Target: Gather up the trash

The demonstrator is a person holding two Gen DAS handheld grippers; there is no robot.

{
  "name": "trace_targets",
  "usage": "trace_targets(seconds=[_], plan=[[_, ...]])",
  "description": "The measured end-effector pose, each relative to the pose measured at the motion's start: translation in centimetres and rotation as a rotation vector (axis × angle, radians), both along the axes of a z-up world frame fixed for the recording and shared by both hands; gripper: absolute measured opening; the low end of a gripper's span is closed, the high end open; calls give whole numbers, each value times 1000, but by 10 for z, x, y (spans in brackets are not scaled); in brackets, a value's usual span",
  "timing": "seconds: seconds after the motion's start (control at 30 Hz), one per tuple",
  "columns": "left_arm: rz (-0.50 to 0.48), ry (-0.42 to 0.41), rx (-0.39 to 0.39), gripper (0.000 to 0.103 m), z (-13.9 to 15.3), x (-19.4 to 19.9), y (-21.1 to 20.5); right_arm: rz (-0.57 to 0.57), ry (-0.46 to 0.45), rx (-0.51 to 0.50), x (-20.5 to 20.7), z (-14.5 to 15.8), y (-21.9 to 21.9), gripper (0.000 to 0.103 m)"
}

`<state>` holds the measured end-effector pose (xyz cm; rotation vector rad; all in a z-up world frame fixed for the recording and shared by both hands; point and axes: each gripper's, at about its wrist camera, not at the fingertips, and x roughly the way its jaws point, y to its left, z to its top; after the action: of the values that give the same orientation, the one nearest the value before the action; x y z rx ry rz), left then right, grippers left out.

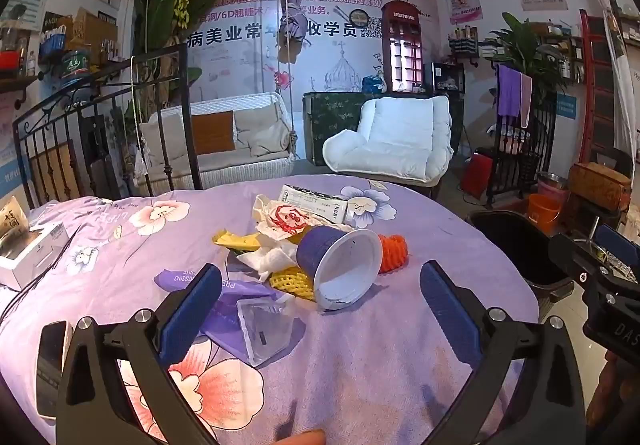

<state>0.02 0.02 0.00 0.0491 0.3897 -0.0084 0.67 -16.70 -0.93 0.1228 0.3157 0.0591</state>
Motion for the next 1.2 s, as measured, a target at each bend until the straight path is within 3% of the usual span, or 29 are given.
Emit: trace_targets(seconds=[1.2], plan=[[-16,16,-25,98,-3,0,2,6,23,-11,9,-7,10,99]])
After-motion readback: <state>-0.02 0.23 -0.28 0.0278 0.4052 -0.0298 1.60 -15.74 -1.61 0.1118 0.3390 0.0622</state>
